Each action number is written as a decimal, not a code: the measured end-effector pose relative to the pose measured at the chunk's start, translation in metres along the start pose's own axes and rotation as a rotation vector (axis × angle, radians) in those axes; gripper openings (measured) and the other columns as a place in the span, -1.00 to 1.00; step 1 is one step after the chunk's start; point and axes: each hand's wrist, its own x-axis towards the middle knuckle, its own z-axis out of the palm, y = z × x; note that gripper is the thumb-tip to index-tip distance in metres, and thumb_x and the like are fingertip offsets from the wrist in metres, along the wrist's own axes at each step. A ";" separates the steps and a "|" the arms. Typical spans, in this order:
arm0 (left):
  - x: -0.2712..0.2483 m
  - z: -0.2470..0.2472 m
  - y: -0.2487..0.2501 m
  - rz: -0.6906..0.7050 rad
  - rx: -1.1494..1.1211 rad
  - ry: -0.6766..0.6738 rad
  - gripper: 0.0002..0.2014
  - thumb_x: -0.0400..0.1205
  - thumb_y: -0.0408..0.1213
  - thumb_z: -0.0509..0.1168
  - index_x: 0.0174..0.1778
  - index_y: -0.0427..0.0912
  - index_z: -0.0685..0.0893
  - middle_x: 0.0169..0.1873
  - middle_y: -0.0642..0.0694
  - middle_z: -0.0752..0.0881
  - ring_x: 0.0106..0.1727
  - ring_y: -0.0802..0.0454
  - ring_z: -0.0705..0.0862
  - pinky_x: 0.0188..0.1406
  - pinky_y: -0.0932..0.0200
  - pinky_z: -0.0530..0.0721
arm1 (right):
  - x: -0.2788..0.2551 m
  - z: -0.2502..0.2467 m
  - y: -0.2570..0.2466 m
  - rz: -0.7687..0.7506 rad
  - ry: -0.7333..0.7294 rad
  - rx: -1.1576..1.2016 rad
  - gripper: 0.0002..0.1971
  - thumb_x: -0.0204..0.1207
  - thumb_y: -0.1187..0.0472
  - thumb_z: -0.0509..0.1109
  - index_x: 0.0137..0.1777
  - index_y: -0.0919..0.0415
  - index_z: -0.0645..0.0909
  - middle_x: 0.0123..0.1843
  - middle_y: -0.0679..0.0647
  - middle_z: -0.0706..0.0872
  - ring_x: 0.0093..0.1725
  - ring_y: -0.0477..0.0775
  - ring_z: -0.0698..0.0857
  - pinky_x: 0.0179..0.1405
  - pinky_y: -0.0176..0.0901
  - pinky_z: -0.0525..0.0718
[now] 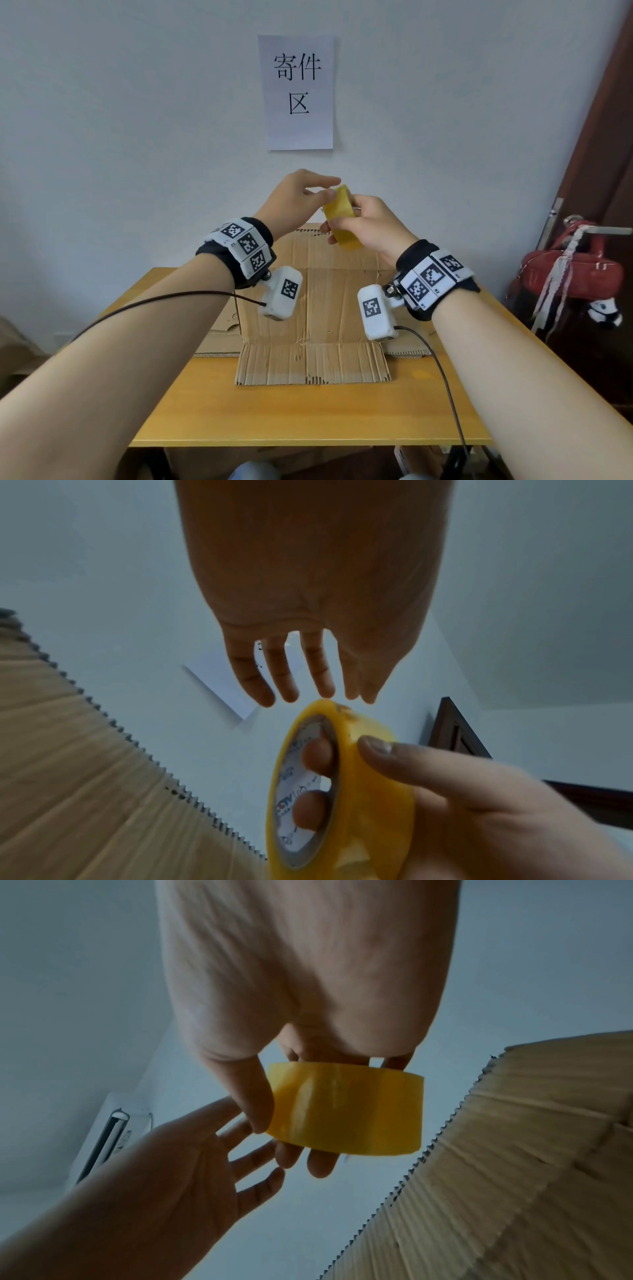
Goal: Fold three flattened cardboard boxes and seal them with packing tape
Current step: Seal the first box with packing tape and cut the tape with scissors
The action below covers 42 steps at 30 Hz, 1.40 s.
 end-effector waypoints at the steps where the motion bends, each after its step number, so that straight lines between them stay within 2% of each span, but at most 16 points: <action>1: 0.001 0.002 0.000 0.011 0.039 -0.012 -0.73 0.71 -0.12 0.33 0.31 0.07 0.76 0.26 0.07 0.65 0.12 0.11 0.71 -0.11 0.26 0.59 | 0.000 0.000 0.000 0.003 -0.007 -0.012 -0.72 0.56 0.32 0.48 0.26 0.19 0.64 -0.03 0.13 0.88 -0.06 0.25 0.87 0.16 0.18 0.76; 3: 0.004 0.004 -0.001 0.040 0.097 0.004 -0.79 0.69 -0.13 0.37 0.21 0.07 0.81 0.19 0.07 0.69 0.10 0.13 0.72 -0.10 0.25 0.60 | 0.000 -0.002 0.002 0.010 -0.018 -0.043 -0.71 0.58 0.30 0.46 0.29 0.18 0.62 -0.05 0.08 0.89 -0.07 0.22 0.87 0.15 0.15 0.76; 6: 0.006 0.004 -0.004 0.075 0.118 0.041 -0.90 0.62 -0.19 0.45 -0.01 0.07 0.85 0.03 0.08 0.77 0.07 0.14 0.74 0.14 0.08 0.69 | 0.000 -0.003 0.006 0.020 -0.033 -0.072 -0.70 0.59 0.31 0.43 0.30 0.13 0.62 -0.07 0.07 0.89 -0.06 0.23 0.87 0.17 0.16 0.77; 8: 0.008 0.004 -0.009 0.083 0.121 0.043 -0.93 0.60 -0.20 0.47 -0.08 0.06 0.85 -0.04 0.10 0.79 0.05 0.16 0.75 0.17 0.04 0.70 | 0.002 -0.002 0.009 0.016 -0.035 -0.093 -0.72 0.58 0.33 0.42 0.26 0.09 0.63 -0.08 0.07 0.89 -0.06 0.24 0.87 0.19 0.19 0.78; 13: 0.006 0.005 -0.016 0.097 0.111 0.067 -0.95 0.59 -0.20 0.49 -0.10 -0.07 0.85 -0.15 0.13 0.81 -0.04 0.27 0.75 0.03 0.28 0.69 | 0.005 0.003 0.013 0.016 -0.048 -0.128 -0.72 0.57 0.33 0.41 0.25 0.09 0.64 -0.09 0.06 0.89 -0.07 0.23 0.87 0.20 0.22 0.77; 16: 0.004 0.005 -0.019 0.061 0.101 0.076 -0.91 0.59 -0.15 0.50 -0.03 -0.02 0.83 -0.15 0.13 0.81 -0.05 0.27 0.76 -0.03 0.34 0.70 | 0.004 0.006 0.013 0.008 -0.051 -0.148 -0.76 0.56 0.34 0.42 0.19 0.11 0.67 -0.08 0.07 0.88 -0.09 0.22 0.87 0.16 0.18 0.79; 18: 0.002 0.005 -0.020 0.046 0.108 0.077 -0.88 0.60 -0.11 0.49 0.01 0.02 0.84 -0.12 0.15 0.82 -0.02 0.26 0.76 0.00 0.31 0.71 | 0.003 0.007 0.013 0.000 -0.052 -0.165 -0.74 0.56 0.33 0.41 0.23 0.13 0.66 -0.10 0.06 0.88 -0.11 0.20 0.87 0.12 0.15 0.79; 20: -0.002 0.005 -0.019 0.044 0.113 0.076 -0.90 0.60 -0.13 0.49 -0.03 0.00 0.86 -0.10 0.12 0.82 0.00 0.24 0.75 0.03 0.34 0.68 | 0.002 0.007 0.013 -0.005 -0.060 -0.189 -0.72 0.56 0.32 0.41 0.25 0.11 0.65 -0.12 0.03 0.88 -0.14 0.15 0.87 0.09 0.10 0.80; 24: -0.005 0.008 -0.015 0.034 0.122 0.081 -0.95 0.60 -0.17 0.49 -0.11 -0.01 0.86 -0.11 0.11 0.83 -0.02 0.27 0.75 -0.08 0.52 0.62 | -0.004 0.004 0.014 -0.012 -0.080 -0.242 -0.74 0.54 0.27 0.47 0.22 0.07 0.67 -0.07 0.00 0.87 -0.17 0.07 0.87 0.01 0.01 0.79; 26: -0.005 0.011 -0.014 0.023 0.128 0.088 -0.96 0.59 -0.18 0.50 -0.14 -0.01 0.85 -0.14 0.11 0.83 -0.04 0.27 0.76 -0.11 0.52 0.62 | -0.005 0.001 0.016 -0.018 -0.081 -0.272 -0.74 0.52 0.25 0.50 0.19 0.08 0.68 -0.03 0.01 0.86 -0.19 0.04 0.87 0.03 0.03 0.80; 31: -0.003 0.022 -0.013 0.082 0.167 0.123 -0.95 0.59 -0.22 0.47 -0.15 -0.08 0.82 -0.18 0.09 0.80 -0.07 0.24 0.76 -0.10 0.34 0.69 | -0.009 -0.006 0.018 -0.019 -0.092 -0.281 -0.76 0.51 0.24 0.51 0.16 0.07 0.70 -0.02 0.00 0.85 -0.19 0.03 0.86 0.11 0.11 0.79; 35: -0.003 0.025 -0.013 0.154 0.202 0.102 -0.95 0.62 -0.26 0.42 -0.15 -0.11 0.76 -0.16 0.06 0.77 -0.10 0.21 0.73 -0.13 0.40 0.64 | -0.009 -0.008 0.018 -0.012 -0.081 -0.248 -0.74 0.45 0.27 0.52 0.14 0.13 0.72 -0.07 0.07 0.87 -0.18 0.13 0.87 0.13 0.28 0.78; 39: -0.002 0.026 -0.017 0.214 0.183 0.055 -0.93 0.64 -0.31 0.38 -0.14 -0.19 0.73 -0.13 0.03 0.70 -0.11 0.18 0.68 -0.15 0.45 0.58 | -0.011 -0.007 0.018 -0.005 -0.075 -0.222 -0.73 0.41 0.27 0.52 0.12 0.16 0.73 -0.12 0.11 0.88 -0.15 0.18 0.87 0.11 0.33 0.79; 42: -0.001 0.023 -0.017 0.236 0.161 0.019 -0.94 0.66 -0.34 0.36 -0.13 -0.20 0.70 -0.12 0.03 0.67 -0.10 0.19 0.65 -0.19 0.47 0.53 | -0.010 -0.007 0.017 0.002 -0.074 -0.209 -0.77 0.43 0.26 0.51 0.09 0.14 0.74 -0.14 0.06 0.88 -0.13 0.19 0.87 0.14 0.29 0.78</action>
